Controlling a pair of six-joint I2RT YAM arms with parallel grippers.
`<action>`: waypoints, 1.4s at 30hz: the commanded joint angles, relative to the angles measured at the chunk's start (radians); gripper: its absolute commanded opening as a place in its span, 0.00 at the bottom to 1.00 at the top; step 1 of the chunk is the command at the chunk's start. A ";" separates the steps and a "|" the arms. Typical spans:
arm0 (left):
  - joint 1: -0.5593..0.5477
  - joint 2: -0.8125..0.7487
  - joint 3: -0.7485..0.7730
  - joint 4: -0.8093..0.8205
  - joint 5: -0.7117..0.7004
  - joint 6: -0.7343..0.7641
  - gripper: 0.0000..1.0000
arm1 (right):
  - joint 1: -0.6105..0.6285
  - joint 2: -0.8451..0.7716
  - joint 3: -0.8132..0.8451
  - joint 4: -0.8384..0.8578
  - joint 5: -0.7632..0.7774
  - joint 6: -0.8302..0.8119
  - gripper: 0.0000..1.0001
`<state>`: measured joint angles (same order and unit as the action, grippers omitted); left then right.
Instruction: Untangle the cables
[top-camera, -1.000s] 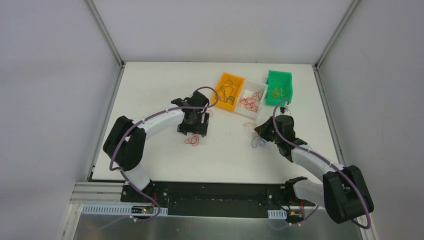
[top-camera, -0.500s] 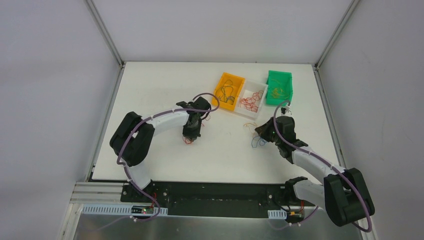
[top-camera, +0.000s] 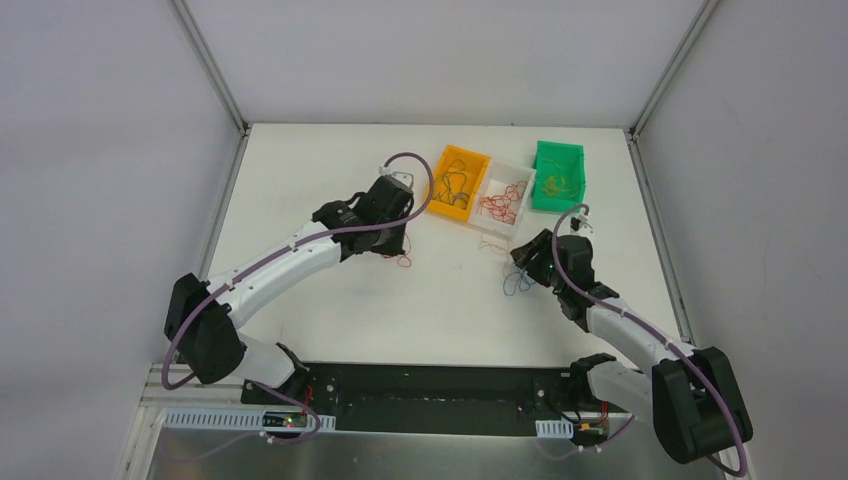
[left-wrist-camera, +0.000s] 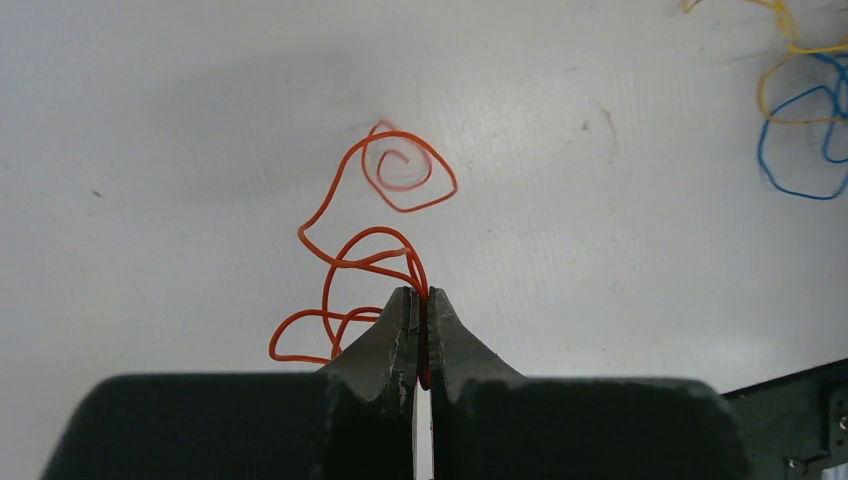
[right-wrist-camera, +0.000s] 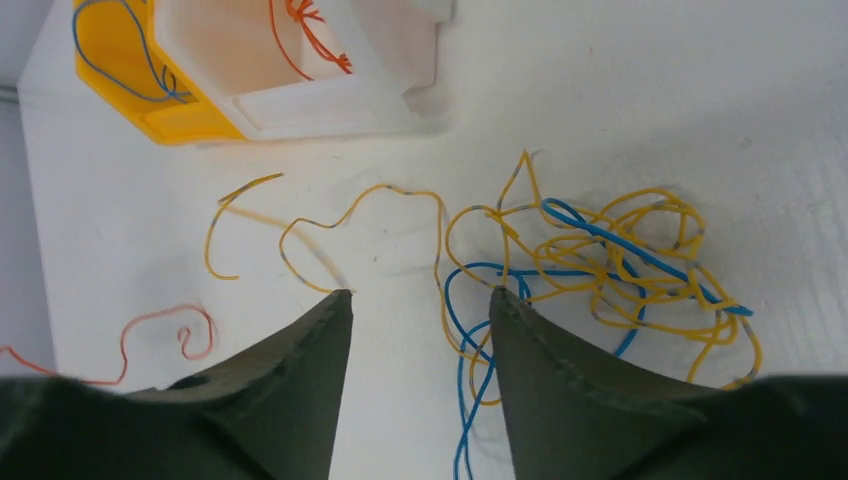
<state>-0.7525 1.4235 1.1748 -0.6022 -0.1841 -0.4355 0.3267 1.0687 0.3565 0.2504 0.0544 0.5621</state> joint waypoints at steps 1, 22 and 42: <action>-0.003 -0.034 0.085 0.010 0.088 0.050 0.00 | -0.003 -0.036 0.002 -0.017 0.077 0.015 0.68; -0.004 0.303 0.611 0.011 0.398 0.060 0.00 | -0.003 -0.206 -0.032 -0.103 0.251 0.059 0.83; -0.001 1.059 1.343 0.028 0.274 0.094 0.00 | -0.003 -0.392 -0.099 -0.135 0.356 0.090 0.80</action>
<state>-0.7521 2.3234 2.3787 -0.5823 0.1650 -0.3569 0.3256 0.7044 0.2638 0.1108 0.3717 0.6407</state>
